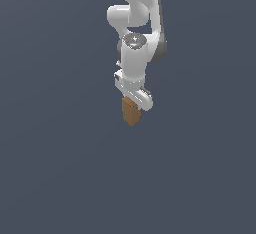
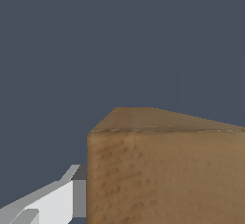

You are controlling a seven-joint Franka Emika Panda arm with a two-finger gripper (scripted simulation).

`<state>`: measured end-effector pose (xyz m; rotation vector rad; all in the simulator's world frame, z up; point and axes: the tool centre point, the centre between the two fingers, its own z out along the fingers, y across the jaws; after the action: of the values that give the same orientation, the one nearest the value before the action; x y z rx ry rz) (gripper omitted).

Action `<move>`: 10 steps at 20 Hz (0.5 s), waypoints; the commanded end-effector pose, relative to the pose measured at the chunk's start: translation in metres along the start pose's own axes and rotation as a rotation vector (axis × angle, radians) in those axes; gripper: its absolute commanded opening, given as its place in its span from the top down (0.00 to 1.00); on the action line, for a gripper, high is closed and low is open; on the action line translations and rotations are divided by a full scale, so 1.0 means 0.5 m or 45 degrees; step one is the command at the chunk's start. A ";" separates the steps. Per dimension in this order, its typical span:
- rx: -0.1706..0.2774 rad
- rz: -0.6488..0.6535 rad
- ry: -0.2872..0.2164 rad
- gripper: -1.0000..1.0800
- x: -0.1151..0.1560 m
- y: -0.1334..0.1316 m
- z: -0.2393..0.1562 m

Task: Pick up the object and move it to a goal position.

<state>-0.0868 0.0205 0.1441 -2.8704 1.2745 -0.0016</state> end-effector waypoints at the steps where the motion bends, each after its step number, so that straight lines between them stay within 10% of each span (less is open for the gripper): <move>1: -0.002 0.000 -0.001 1.00 0.001 0.001 0.002; 10: 0.000 0.000 0.000 1.00 0.029 0.003 -0.007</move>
<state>-0.0827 0.0160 0.1448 -2.8751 1.2672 0.0069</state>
